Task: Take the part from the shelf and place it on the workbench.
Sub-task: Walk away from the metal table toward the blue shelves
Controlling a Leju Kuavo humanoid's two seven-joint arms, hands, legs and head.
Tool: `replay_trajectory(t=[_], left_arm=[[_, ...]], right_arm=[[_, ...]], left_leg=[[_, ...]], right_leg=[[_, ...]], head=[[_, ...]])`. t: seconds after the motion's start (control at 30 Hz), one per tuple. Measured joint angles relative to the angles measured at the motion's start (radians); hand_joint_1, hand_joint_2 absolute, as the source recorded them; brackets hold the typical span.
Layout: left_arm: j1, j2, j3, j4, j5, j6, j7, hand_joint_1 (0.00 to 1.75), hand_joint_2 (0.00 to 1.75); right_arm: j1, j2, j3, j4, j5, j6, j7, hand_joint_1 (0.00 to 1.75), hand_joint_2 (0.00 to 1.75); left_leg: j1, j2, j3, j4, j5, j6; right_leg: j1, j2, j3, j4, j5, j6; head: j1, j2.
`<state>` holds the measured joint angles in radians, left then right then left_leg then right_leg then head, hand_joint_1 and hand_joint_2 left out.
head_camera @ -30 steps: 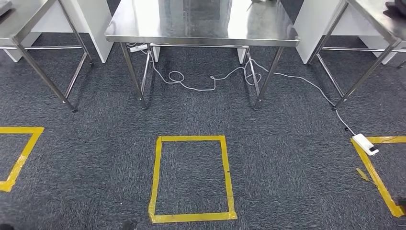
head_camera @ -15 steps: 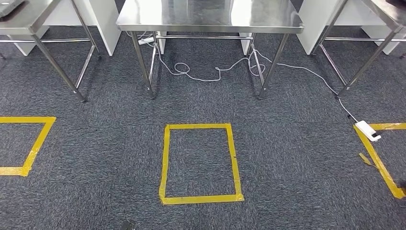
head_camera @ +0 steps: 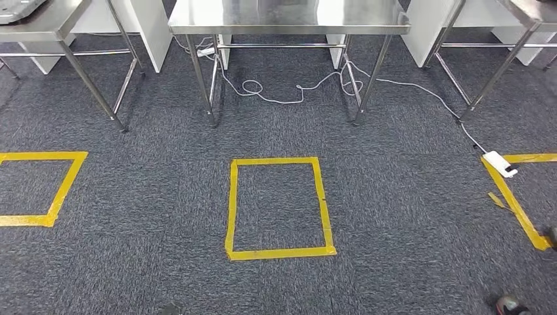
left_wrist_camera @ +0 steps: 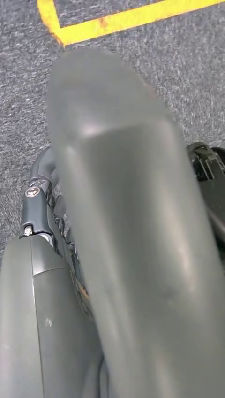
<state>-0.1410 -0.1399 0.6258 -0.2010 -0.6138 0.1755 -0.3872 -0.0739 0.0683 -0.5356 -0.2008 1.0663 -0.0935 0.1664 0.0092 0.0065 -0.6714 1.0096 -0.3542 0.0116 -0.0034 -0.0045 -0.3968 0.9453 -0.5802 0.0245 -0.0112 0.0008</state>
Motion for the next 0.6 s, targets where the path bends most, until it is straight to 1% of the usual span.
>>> replay_trajectory(t=[0.03, 0.07, 0.1, 0.13, 0.17, 0.2, 0.23, 0.27, 0.3, 0.33, 0.37, 0.4, 0.43, 0.47, 0.5, 0.53, 0.57, 0.6], left_arm=[[0.001, 0.0, 0.001, 0.0, -0.001, 0.0, 0.0, 0.0, 0.0], [0.002, 0.0, 0.001, 0.0, -0.001, 0.0, 0.0, 0.0, 0.0], [0.003, 0.0, 0.002, 0.0, -0.001, 0.0, 0.0, 0.0, 0.0], [0.004, 0.0, 0.002, 0.0, -0.001, 0.0, 0.0, 0.0, 0.0], [0.005, 0.0, 0.003, 0.0, -0.001, 0.0, 0.0, 0.0, 0.0], [0.005, 0.0, 0.003, 0.0, -0.001, 0.0, 0.0, 0.0, 0.0], [0.005, 0.0, 0.003, 0.0, -0.001, 0.0, 0.0, 0.0, 0.0], [0.005, 0.001, 0.003, 0.0, 0.004, -0.001, 0.005, 0.0, 0.0], [0.005, 0.003, 0.0, -0.003, 0.02, -0.007, 0.019, 0.0, 0.0], [0.004, 0.005, -0.006, -0.008, 0.044, -0.011, 0.034, 0.0, 0.0], [0.003, 0.008, -0.018, -0.013, 0.073, -0.014, 0.044, 0.0, 0.0], [0.003, 0.01, -0.032, -0.017, 0.098, -0.013, 0.047, 0.0, 0.0], [0.003, 0.01, -0.046, -0.018, 0.114, -0.008, 0.039, 0.0, 0.0], [0.003, 0.011, -0.058, -0.017, 0.121, -0.002, 0.03, 0.0, 0.0], [0.003, 0.012, -0.067, -0.017, 0.124, 0.001, 0.025, 0.0, 0.0], [0.003, 0.012, -0.075, -0.016, 0.125, 0.003, 0.023, 0.0, 0.0], [0.002, 0.012, -0.082, -0.016, 0.125, 0.003, 0.022, 0.0, 0.0], [0.002, 0.012, -0.089, -0.016, 0.125, 0.003, 0.022, 0.0, 0.0]], right_arm=[[0.0, 0.001, 0.0, 0.0, 0.0, 0.003, 0.0, 0.0, 1.31], [0.001, 0.001, 0.0, 0.0, 0.0, 0.005, 0.0, 0.0, 0.87], [0.002, 0.001, 0.0, 0.001, 0.0, 0.006, 0.0, 0.0, 0.44], [0.004, 0.001, 0.0, 0.001, 0.0, 0.008, 0.0, 0.0, 0.0], [0.006, 0.001, 0.0, 0.001, -0.001, 0.009, 0.0, 0.0, 0.0], [0.008, 0.002, 0.0, 0.001, -0.002, 0.01, 0.0, 0.0, 0.0], [0.009, 0.003, 0.0, 0.001, -0.003, 0.011, -0.001, 0.0, 0.0], [0.01, 0.004, -0.001, 0.0, 0.001, 0.015, -0.002, 0.0, 0.0], [0.011, 0.005, -0.004, 0.0, 0.016, 0.024, -0.005, 0.0, 0.0], [0.01, 0.006, -0.013, -0.001, 0.041, 0.036, -0.009, 0.0, 0.0], [0.009, 0.008, -0.027, -0.003, 0.083, 0.049, -0.013, 0.0, 0.0], [0.007, 0.011, -0.046, -0.004, 0.127, 0.06, -0.017, 0.0, 0.0], [0.005, 0.014, -0.068, -0.004, 0.163, 0.065, -0.02, 0.0, 0.0], [0.003, 0.017, -0.09, -0.004, 0.192, 0.07, -0.021, 0.0, 0.0], [0.001, 0.02, -0.107, -0.004, 0.206, 0.074, -0.022, 0.0, 0.0], [-0.001, 0.022, -0.122, -0.004, 0.213, 0.08, -0.022, 0.0, 0.0], [-0.002, 0.025, -0.133, -0.004, 0.217, 0.086, -0.023, 0.0, 0.0], [-0.002, 0.027, -0.141, -0.004, 0.221, 0.09, -0.023, 0.0, 0.0]], left_leg=[[0.003, 0.0, -0.004, 0.005, -0.008, -0.005], [0.005, -0.001, -0.011, 0.024, -0.034, -0.009], [0.007, -0.003, -0.023, 0.062, -0.077, -0.012], [0.009, -0.005, -0.038, 0.119, -0.13, -0.016], [0.01, -0.006, -0.054, 0.186, -0.171, -0.019], [0.011, -0.007, -0.063, 0.245, -0.193, -0.023], [0.012, -0.007, -0.061, 0.277, -0.194, -0.027], [0.014, -0.006, -0.039, 0.271, -0.178, -0.029], [0.016, -0.006, 0.001, 0.224, -0.154, -0.03], [0.018, -0.005, 0.049, 0.156, -0.14, -0.03], [0.019, -0.005, 0.09, 0.093, -0.131, -0.027], [0.017, -0.004, 0.115, 0.049, -0.129, -0.023], [0.014, -0.005, 0.124, 0.029, -0.134, -0.018], [0.01, -0.006, 0.121, 0.026, -0.132, -0.013], [0.009, -0.006, 0.118, 0.021, -0.129, -0.006], [0.01, -0.009, 0.115, 0.015, -0.125, 0.002], [0.012, -0.011, 0.113, 0.009, -0.119, 0.012], [0.015, -0.013, 0.11, 0.004, -0.114, 0.02]], right_leg=[[-0.005, -0.001, -0.006, 0.0, 0.008, -0.009], [-0.01, -0.003, -0.012, 0.0, 0.017, -0.02], [-0.015, -0.006, -0.018, 0.0, 0.026, -0.03], [-0.014, -0.008, -0.024, 0.001, 0.032, -0.038], [-0.012, -0.01, -0.031, 0.002, 0.038, -0.042], [-0.01, -0.012, -0.038, 0.004, 0.043, -0.042], [-0.009, -0.013, -0.044, 0.007, 0.046, -0.041], [-0.009, -0.013, -0.049, 0.011, 0.048, -0.04], [-0.01, -0.013, -0.051, 0.017, 0.048, -0.038], [-0.01, -0.013, -0.054, 0.023, 0.047, -0.036], [-0.007, -0.013, -0.06, 0.032, 0.046, -0.033], [-0.004, -0.013, -0.065, 0.038, 0.045, -0.028], [-0.001, -0.013, -0.07, 0.043, 0.046, -0.023], [0.001, -0.014, -0.075, 0.045, 0.048, -0.017], [0.003, -0.015, -0.075, 0.045, 0.049, -0.011], [0.002, -0.015, -0.08, 0.051, 0.046, -0.006], [0.002, -0.013, -0.092, 0.07, 0.033, -0.004], [0.001, -0.01, -0.112, 0.108, 0.011, -0.004]], head=[[0.0, 0.0], [-0.001, 0.0], [-0.001, 0.0], [-0.001, 0.0], [-0.001, 0.0], [-0.001, 0.0], [-0.001, 0.0], [-0.001, 0.0], [-0.001, 0.0], [-0.002, 0.0], [-0.001, 0.0], [0.0, 0.0], [-0.001, 0.0], [-0.001, 0.0], [-0.001, 0.0], [-0.001, 0.0], [0.001, 0.0], [0.003, 0.0]])
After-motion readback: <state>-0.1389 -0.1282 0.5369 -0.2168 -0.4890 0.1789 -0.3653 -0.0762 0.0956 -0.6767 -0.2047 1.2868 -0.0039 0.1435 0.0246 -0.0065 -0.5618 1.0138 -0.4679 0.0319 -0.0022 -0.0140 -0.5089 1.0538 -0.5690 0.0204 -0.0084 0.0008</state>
